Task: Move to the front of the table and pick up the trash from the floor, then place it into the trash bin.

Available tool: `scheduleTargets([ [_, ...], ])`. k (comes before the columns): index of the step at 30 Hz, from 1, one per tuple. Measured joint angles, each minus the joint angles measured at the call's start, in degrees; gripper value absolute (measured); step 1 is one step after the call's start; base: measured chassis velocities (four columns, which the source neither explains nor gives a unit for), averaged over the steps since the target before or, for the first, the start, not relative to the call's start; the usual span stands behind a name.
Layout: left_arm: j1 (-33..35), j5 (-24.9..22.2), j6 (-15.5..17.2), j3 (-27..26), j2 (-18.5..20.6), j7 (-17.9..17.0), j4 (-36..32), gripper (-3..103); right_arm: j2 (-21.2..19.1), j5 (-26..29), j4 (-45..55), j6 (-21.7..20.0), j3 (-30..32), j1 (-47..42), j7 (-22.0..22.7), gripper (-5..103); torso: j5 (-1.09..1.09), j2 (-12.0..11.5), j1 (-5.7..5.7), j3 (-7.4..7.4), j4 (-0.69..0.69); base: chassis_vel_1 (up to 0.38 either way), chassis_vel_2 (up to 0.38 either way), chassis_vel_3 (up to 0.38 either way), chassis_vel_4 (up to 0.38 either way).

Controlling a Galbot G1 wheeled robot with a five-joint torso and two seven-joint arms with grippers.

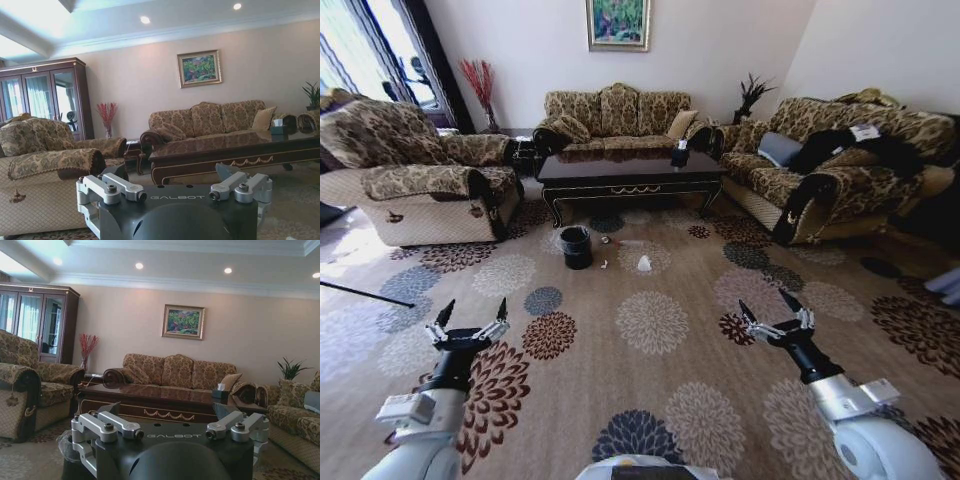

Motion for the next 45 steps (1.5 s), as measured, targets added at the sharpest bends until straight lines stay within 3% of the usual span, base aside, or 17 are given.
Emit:
scheduleTargets([
  [2, -0.1, -0.3, -0.5, 0.2, -0.1, 0.0, 0.1, 100, 0.1, 0.3, 0.0, -0.2, -0.1, -0.1, 0.1, 100, 0.0, -0.2, -0.09, -0.11, 0.0, 0.0, 0.0, 0.0, 0.0],
  [7, -1.8, -4.0, -5.3, 0.7, 0.0, 1.9, 1.9, 100, 0.1, 1.0, -0.1, -0.3, -0.2, 0.0, 0.2, 100, 0.0, -1.1, -0.43, -0.67, -0.01, 0.0, 0.0, 0.0, 0.0],
  [9, -2.2, -8.1, -7.4, 1.4, 0.1, 3.1, 3.7, 100, 0.1, 1.3, -0.2, -0.4, -0.2, 0.1, 0.2, 100, 0.0, -1.7, -0.66, -1.02, 0.0, 0.0, 0.0, 0.0, 0.0],
  [15, -2.3, -12.1, -6.5, 1.8, 0.0, 3.2, 4.7, 100, 0.3, 2.2, -0.4, -0.4, -0.3, 0.7, 0.8, 100, 0.0, -2.7, -1.09, -1.59, 0.0, 0.0, 0.0, 0.0, 0.0],
  [20, -3.8, -18.2, -2.4, 1.8, 0.4, 2.8, 4.3, 100, -0.1, 4.6, -0.4, -0.8, 0.0, 0.8, 1.9, 100, 0.0, -3.8, -1.54, -2.24, -0.01, 0.0, 0.0, 0.0, 0.0],
  [27, -4.1, -17.1, -2.0, 2.4, -0.1, 2.8, 4.6, 100, -0.1, 4.8, -0.8, -0.6, 0.5, 1.0, 2.3, 100, 0.0, -4.8, -1.96, -2.9, 0.0, 0.0, 0.0, 0.0, 0.0],
  [33, -4.1, -14.3, -2.0, 2.6, -0.7, 2.7, 4.7, 100, -0.3, 6.3, -0.6, 0.1, 0.1, 1.3, 5.9, 100, 0.0, -5.9, -2.35, -3.61, -0.01, 0.0, 0.0, 0.0, 0.0],
  [45, -2.2, -11.6, -1.7, 2.8, -1.1, 1.4, 5.0, 100, 0.3, 3.0, -0.7, 2.0, 1.6, 1.9, 2.3, 100, 0.0, -8.2, -3.24, -4.93, 0.0, 0.0, 0.0, 0.0, 0.0],
])
